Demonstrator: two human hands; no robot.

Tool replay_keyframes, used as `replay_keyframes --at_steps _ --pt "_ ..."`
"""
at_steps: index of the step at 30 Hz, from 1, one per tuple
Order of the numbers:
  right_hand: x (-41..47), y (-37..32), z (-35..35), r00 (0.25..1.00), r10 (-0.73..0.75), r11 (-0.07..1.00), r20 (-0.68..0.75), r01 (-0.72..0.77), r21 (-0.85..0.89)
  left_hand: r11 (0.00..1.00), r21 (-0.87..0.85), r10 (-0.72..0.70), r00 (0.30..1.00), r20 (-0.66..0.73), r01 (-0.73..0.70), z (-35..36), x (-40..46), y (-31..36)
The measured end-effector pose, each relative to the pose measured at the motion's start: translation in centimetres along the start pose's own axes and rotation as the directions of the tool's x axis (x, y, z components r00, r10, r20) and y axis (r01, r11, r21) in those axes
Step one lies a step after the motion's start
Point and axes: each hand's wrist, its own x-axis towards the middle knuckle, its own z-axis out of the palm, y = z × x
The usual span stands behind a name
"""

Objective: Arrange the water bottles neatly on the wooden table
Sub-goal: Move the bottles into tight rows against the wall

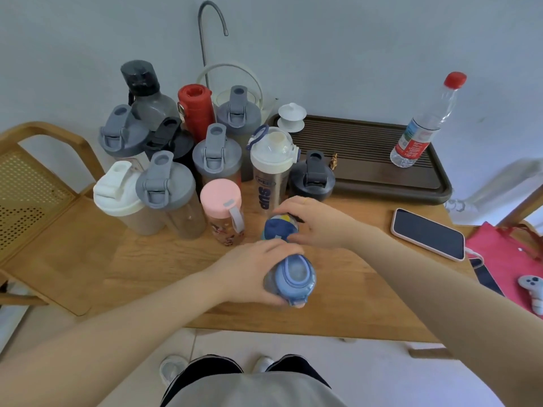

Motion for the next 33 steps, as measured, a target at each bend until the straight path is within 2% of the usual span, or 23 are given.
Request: replay_keyframes --at_steps 3,8,12,16,19,21,25,28,31,33 --pt "1.4 -0.3 0.7 0.987 0.045 0.992 0.153 -0.026 -0.126 1.0 -0.003 -0.023 0.999 -0.022 0.023 0.1 0.3 0.5" --pt "0.7 0.6 1.7 0.998 0.034 0.98 0.055 -0.022 -0.196 0.981 -0.14 -0.144 0.987 -0.076 0.132 -0.5 -0.8 -0.2" --pt "-1.1 1.7 1.5 0.991 0.126 0.963 0.039 -0.113 -0.246 0.971 -0.114 -0.231 0.955 -0.186 0.212 -1.1 -0.3 -0.9" --pt "-2.5 2.7 1.6 0.977 0.211 0.955 -0.028 -0.212 -0.208 0.956 -0.064 -0.294 0.925 -0.24 0.287 -1.7 1.9 -1.5" --pt "-2.7 2.9 2.1 0.969 0.231 0.955 -0.085 -0.242 -0.173 0.95 0.044 -0.287 0.923 -0.258 0.308 -2.1 3.6 -1.2" --pt "-2.6 2.9 2.5 0.961 0.238 0.952 -0.138 -0.259 -0.161 0.933 0.167 -0.255 0.913 -0.32 0.319 -2.4 4.4 -1.4" --pt "-2.1 2.9 3.1 0.939 0.256 0.952 -0.231 -0.286 -0.109 0.86 0.341 -0.225 0.884 -0.411 0.378 -2.9 5.2 -2.2" --pt "-1.6 3.2 3.4 0.92 0.267 0.944 -0.287 -0.31 -0.115 0.801 0.465 -0.137 0.871 -0.472 0.378 -2.7 5.2 -2.8" --pt "-1.5 3.2 4.2 0.889 0.267 0.942 -0.373 -0.323 -0.095 0.791 0.496 -0.056 0.85 -0.524 0.358 -2.5 5.1 -3.2" --pt "-1.8 3.2 5.1 0.842 0.301 0.945 -0.449 -0.325 0.024 0.782 0.51 -0.036 0.842 -0.538 0.359 -2.3 4.6 -3.3"
